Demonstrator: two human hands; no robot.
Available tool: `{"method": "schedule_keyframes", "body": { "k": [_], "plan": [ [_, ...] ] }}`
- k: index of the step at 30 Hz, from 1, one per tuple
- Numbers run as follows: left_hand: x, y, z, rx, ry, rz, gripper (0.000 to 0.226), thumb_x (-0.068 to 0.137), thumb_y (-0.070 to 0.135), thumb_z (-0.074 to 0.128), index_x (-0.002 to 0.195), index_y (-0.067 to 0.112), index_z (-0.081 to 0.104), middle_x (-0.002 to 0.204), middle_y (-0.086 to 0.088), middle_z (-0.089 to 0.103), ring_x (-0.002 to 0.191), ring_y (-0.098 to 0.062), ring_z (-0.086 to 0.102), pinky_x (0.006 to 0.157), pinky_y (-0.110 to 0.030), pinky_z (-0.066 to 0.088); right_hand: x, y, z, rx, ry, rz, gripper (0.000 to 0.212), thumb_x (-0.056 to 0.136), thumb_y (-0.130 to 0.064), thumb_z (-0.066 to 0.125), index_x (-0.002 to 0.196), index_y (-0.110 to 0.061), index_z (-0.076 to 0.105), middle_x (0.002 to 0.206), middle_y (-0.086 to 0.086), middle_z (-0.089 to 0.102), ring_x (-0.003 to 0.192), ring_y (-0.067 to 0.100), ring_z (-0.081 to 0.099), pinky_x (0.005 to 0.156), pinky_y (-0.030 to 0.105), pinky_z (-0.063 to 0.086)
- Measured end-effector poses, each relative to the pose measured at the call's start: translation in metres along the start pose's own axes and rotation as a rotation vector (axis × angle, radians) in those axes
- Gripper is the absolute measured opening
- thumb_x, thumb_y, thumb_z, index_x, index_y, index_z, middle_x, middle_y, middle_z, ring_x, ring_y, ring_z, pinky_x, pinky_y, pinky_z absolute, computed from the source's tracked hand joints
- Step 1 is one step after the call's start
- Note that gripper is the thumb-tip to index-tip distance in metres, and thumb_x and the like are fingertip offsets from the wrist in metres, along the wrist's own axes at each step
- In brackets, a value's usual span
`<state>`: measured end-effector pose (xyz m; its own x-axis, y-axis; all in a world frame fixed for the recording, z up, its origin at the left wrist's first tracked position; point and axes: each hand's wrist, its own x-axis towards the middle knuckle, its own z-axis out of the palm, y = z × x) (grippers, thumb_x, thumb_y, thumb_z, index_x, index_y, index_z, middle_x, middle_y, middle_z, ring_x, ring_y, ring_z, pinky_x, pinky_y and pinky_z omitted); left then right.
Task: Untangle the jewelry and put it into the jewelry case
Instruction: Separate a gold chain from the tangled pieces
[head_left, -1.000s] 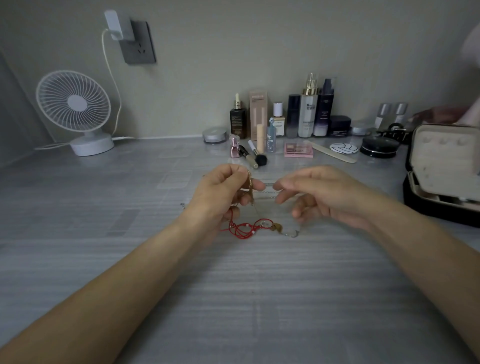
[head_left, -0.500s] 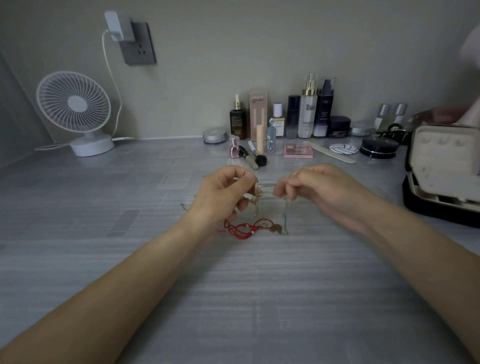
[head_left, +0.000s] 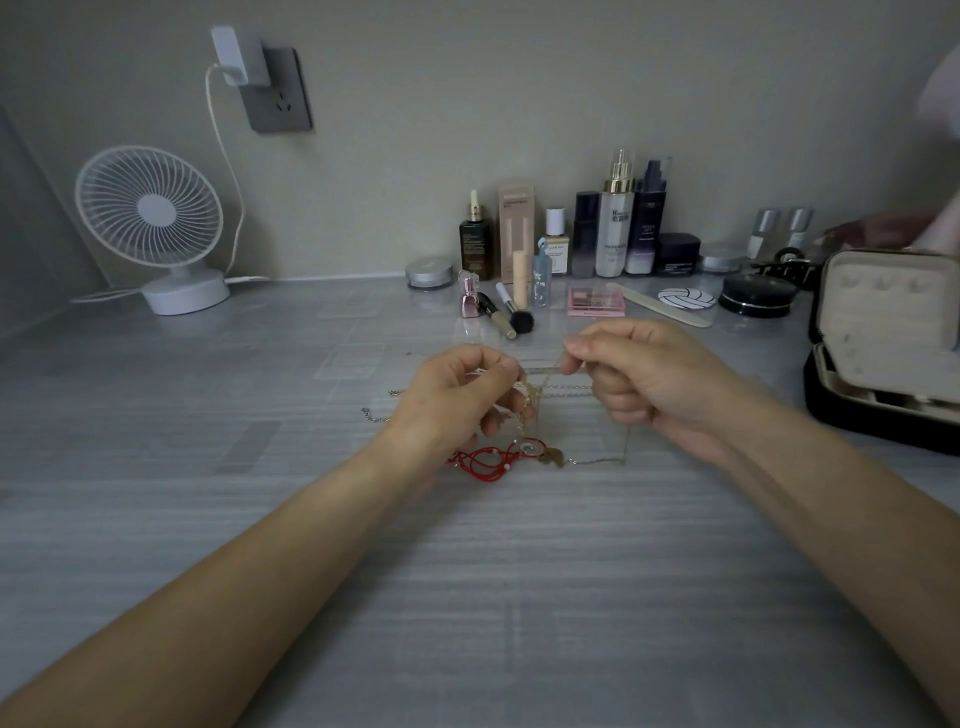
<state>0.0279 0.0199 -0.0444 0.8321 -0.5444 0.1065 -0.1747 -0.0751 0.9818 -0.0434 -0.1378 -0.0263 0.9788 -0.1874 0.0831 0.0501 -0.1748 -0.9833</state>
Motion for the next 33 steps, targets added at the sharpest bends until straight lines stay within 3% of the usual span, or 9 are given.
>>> {"method": "schedule_keyframes", "body": {
  "k": [4,13,20,26,29,33],
  "plan": [
    [0.001,-0.002,0.002,0.001,-0.012,-0.003,0.019,0.093,0.016,0.053,0.074,0.014,0.058,0.06,-0.005,0.062,0.043,-0.01,0.041,0.034,-0.011,0.027,0.003,0.002,0.001,0.099,0.04,-0.012,0.037,0.088,-0.012,0.054,0.054,-0.017,0.065,0.05,-0.004,0.046,0.04,0.006,0.034,0.036,0.016,0.022],
    [0.003,-0.005,0.001,0.016,-0.027,-0.027,0.02,0.094,0.017,0.051,0.075,0.013,0.058,0.062,-0.005,0.06,0.04,-0.006,0.042,0.034,-0.01,0.029,0.001,-0.003,-0.01,0.131,0.095,-0.064,0.016,0.087,-0.019,0.057,0.076,-0.016,0.067,0.04,-0.009,0.025,0.033,0.005,0.018,0.035,0.014,0.013],
    [0.004,-0.007,-0.002,0.052,-0.025,-0.038,0.02,0.094,0.019,0.051,0.076,0.014,0.058,0.059,-0.002,0.058,0.041,-0.006,0.042,0.035,-0.014,0.028,0.0,-0.006,-0.016,0.205,0.108,-0.092,0.025,0.09,-0.022,0.053,0.07,-0.02,0.067,0.038,-0.01,0.027,0.032,0.005,0.019,0.038,0.017,0.012],
    [0.005,-0.008,-0.002,0.057,-0.028,-0.054,0.021,0.094,0.021,0.05,0.075,0.016,0.058,0.048,0.006,0.049,0.041,-0.006,0.037,0.037,-0.015,0.027,-0.005,-0.009,-0.011,0.034,0.019,-0.057,0.018,0.089,-0.02,0.054,0.079,-0.016,0.068,0.036,-0.009,0.028,0.032,0.007,0.018,0.036,0.018,0.012],
    [0.006,-0.008,-0.002,0.063,-0.008,-0.044,0.021,0.094,0.021,0.051,0.075,0.016,0.059,0.045,0.006,0.051,0.04,-0.006,0.037,0.037,-0.014,0.028,-0.006,-0.007,-0.007,-0.24,0.015,-0.058,0.015,0.087,-0.022,0.06,0.077,-0.018,0.07,0.036,-0.01,0.036,0.036,0.008,0.022,0.035,0.014,0.022],
    [0.006,-0.008,-0.001,0.065,-0.013,-0.025,0.021,0.094,0.019,0.051,0.075,0.015,0.058,0.047,0.006,0.057,0.04,-0.005,0.04,0.037,-0.012,0.03,-0.004,-0.003,-0.003,-0.275,-0.014,-0.047,0.018,0.086,-0.02,0.06,0.073,-0.019,0.072,0.041,-0.01,0.04,0.041,0.006,0.032,0.043,0.015,0.029]
  ]
}}
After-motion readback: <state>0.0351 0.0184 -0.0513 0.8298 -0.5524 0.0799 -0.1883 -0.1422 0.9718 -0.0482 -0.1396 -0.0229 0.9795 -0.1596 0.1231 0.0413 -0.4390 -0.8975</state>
